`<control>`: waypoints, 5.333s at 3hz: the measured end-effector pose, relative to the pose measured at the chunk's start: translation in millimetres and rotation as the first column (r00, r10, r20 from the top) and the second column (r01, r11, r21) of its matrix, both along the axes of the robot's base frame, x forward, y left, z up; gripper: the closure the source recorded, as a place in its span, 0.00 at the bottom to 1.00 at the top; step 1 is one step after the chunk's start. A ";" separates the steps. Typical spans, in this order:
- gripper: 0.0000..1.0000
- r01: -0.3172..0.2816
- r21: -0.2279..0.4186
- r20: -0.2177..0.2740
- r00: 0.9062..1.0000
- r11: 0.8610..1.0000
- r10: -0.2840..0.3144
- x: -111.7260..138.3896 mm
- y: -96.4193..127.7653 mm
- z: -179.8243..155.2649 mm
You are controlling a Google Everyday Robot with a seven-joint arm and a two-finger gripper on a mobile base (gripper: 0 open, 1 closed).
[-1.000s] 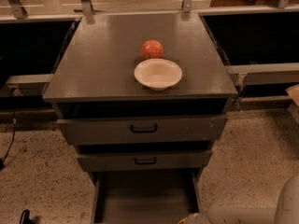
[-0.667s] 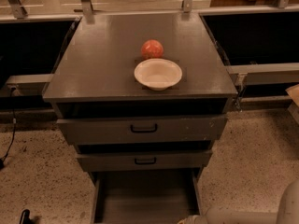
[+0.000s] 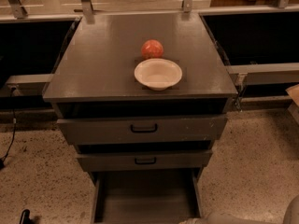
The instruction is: Close bottom drawer
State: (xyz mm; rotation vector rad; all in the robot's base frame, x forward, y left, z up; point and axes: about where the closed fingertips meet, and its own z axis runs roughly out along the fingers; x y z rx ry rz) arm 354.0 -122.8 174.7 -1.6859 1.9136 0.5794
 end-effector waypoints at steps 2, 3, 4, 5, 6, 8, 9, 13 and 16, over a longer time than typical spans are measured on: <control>0.58 0.001 0.001 0.000 1.000 1.000 -0.001 0.2 0.0 -0.7; 0.35 0.001 0.001 0.000 1.000 1.000 -0.001 0.1 0.1 -0.7; 0.11 0.001 0.001 0.000 1.000 1.000 -0.001 0.1 0.1 -0.7; 0.00 0.001 0.001 0.000 1.000 1.000 -0.001 0.1 0.1 -0.7; 0.00 0.001 0.001 0.000 1.000 1.000 -0.001 0.1 0.1 -0.8; 0.42 -0.023 0.046 0.035 0.999 0.999 0.021 19.2 8.1 -17.2; 0.65 -0.009 0.050 0.068 0.998 0.999 0.006 37.2 6.6 -25.1; 0.24 0.016 0.050 0.141 0.990 0.999 -0.023 68.8 7.8 -28.9; 0.19 0.014 0.072 0.141 0.990 0.997 -0.024 78.8 10.5 -34.5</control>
Offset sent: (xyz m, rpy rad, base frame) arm 0.0002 0.0000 -0.0007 0.0005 -0.0005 -0.0010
